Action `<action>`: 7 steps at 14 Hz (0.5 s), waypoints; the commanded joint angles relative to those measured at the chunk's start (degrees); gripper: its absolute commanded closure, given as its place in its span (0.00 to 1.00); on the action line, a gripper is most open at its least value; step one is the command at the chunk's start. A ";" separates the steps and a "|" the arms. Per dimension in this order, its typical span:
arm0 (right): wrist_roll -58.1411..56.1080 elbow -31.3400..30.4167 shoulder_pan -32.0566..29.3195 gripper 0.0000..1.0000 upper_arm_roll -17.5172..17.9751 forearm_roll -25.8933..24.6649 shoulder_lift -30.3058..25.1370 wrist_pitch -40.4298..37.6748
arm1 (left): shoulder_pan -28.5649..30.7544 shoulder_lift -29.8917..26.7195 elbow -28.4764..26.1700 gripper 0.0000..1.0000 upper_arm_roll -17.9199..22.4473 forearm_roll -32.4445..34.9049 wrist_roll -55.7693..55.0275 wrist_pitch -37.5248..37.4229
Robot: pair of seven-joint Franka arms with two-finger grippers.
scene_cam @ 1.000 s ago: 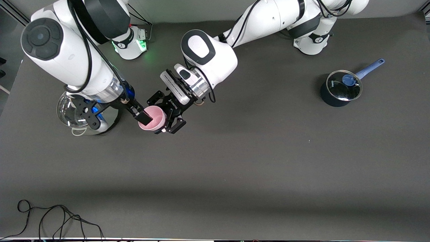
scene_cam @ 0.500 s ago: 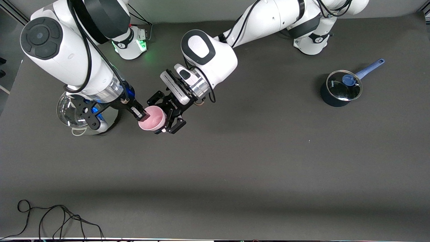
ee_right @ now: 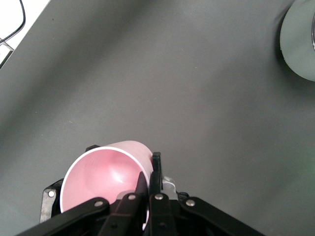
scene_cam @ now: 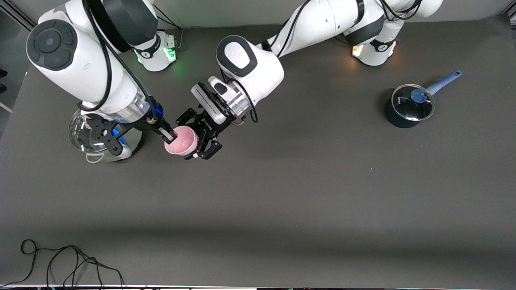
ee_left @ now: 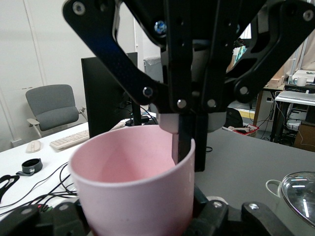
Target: Transfer pink cup from left to right arm
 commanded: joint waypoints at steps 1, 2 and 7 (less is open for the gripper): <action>0.27 1.78 0.37 1.00 -0.43 -0.10 0.55 -1.32 | -0.76 -0.20 0.82 1.00 1.78 0.53 -1.56 1.25; 0.35 1.78 0.37 1.00 -0.43 -0.19 0.64 -1.32 | -0.84 -0.21 0.74 0.65 4.05 2.62 -1.47 1.25; -1.22 3.26 0.19 1.00 -0.60 -2.20 1.51 -0.71 | -0.67 -0.73 0.04 0.00 5.66 6.76 -5.69 0.11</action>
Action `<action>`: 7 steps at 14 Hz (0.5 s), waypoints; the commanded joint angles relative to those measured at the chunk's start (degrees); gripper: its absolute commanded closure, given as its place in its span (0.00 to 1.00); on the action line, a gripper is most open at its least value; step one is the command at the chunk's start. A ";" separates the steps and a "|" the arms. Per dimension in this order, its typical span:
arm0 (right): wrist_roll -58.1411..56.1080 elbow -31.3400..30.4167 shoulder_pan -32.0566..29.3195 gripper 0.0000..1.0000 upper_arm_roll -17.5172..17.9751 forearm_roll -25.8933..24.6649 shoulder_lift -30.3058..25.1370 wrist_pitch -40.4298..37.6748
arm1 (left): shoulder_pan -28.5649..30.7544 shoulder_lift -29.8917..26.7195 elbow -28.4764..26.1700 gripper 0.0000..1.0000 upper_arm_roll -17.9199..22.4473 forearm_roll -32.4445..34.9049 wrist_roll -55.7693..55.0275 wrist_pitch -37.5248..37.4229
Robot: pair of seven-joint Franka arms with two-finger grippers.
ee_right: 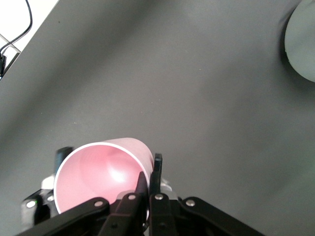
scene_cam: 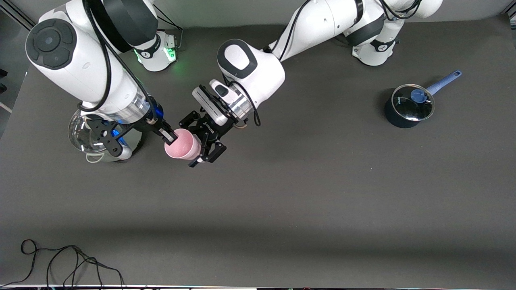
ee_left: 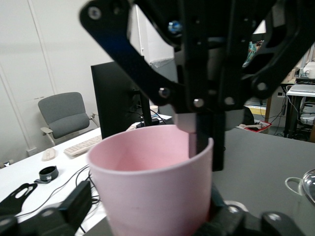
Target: Transfer pink cup from left to right arm
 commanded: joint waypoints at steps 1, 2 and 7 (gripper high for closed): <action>-1.58 4.37 -0.11 1.00 -0.93 -2.31 2.05 -1.70 | 1.71 -0.66 -0.89 0.00 1.49 2.93 -1.99 -0.35; -2.72 5.70 -0.29 1.00 -1.10 -3.44 3.01 -1.70 | 3.72 -1.00 -3.59 0.00 1.57 3.29 -1.90 -1.67; -11.50 7.38 -4.14 1.00 -1.19 -6.18 4.69 -0.39 | 14.88 -8.55 -20.29 0.00 1.57 4.52 -1.81 -12.90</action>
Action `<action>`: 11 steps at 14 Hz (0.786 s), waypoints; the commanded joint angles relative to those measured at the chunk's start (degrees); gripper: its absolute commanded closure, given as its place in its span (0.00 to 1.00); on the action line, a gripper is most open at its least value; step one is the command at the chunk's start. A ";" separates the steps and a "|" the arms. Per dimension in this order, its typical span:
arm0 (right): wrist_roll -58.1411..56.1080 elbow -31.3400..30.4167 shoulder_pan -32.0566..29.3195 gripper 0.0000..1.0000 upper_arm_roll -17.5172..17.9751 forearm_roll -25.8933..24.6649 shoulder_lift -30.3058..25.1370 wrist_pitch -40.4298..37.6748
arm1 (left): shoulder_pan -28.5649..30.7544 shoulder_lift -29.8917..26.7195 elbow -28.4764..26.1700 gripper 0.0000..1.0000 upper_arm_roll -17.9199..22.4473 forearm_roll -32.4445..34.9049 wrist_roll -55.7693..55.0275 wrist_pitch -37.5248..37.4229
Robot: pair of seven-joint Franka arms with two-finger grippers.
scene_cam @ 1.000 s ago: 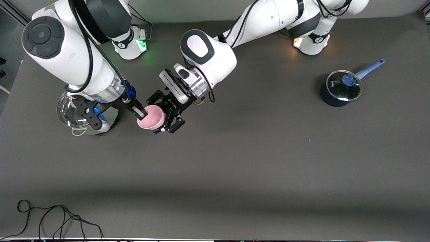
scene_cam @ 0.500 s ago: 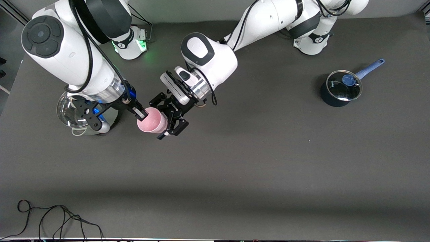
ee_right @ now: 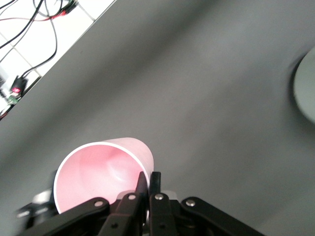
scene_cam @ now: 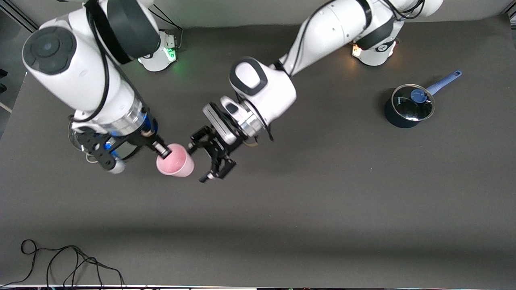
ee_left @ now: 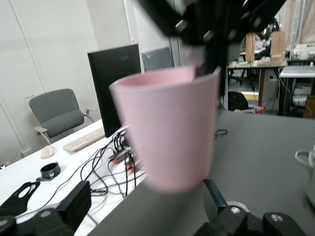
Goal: Transfer pink cup from left to right arm
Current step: 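Open the left gripper and withdraw while the right gripper pulls the cup away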
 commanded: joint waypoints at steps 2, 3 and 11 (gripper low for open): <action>-8.18 2.19 -5.49 1.00 -0.24 -2.49 0.86 -0.28 | 10.96 -10.10 -18.44 0.00 0.67 1.04 -1.26 -9.22; -9.59 2.10 -7.15 1.00 -0.24 -2.68 0.95 0.34 | 13.25 -11.42 -21.17 0.00 0.67 1.83 -1.26 -12.20; -38.64 1.31 -21.57 1.00 -0.15 -2.42 1.13 0.87 | 38.29 -24.35 -39.31 0.00 3.46 24.88 -1.88 -52.94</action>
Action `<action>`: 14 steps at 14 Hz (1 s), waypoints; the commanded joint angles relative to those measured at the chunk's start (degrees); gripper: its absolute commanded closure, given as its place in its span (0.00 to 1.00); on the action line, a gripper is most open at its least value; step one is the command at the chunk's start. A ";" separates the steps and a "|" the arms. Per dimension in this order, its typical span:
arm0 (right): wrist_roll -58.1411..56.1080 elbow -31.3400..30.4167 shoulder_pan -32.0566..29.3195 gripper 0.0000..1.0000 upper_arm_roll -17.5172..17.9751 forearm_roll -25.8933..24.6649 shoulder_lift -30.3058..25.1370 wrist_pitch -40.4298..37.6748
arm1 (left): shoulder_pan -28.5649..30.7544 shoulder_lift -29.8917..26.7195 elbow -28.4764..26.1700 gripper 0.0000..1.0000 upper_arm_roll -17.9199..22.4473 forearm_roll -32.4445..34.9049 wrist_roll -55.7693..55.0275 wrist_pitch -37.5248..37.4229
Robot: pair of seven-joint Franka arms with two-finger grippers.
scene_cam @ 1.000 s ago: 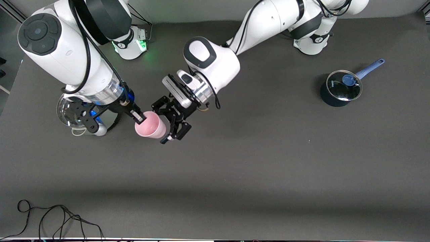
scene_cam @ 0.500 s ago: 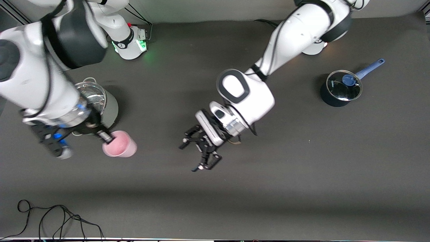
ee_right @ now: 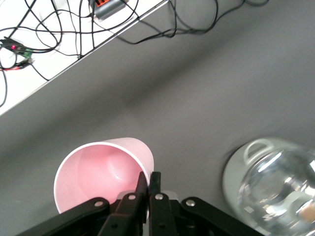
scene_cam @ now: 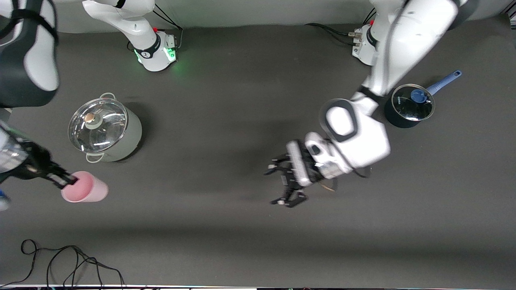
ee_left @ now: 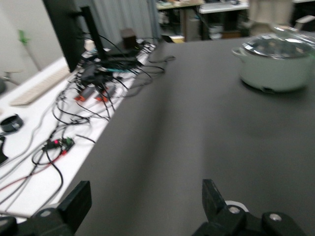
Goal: Transfer pink cup from left to right arm
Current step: 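Open the left gripper and withdraw while the right gripper pulls the cup away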
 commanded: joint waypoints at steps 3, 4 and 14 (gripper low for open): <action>-30.26 -1.02 -8.43 1.00 0.47 0.90 -0.15 0.20 | 13.56 -7.00 -0.33 0.00 6.11 24.34 -5.57 -34.67; -36.50 -2.17 -10.37 1.00 0.30 2.39 -0.67 0.38 | 15.67 -7.09 2.39 0.00 6.91 28.83 -6.80 -41.71; -60.92 -10.24 -17.51 1.00 0.82 6.62 1.07 9.66 | 22.71 -21.05 4.52 0.00 7.27 64.02 -30.85 -62.60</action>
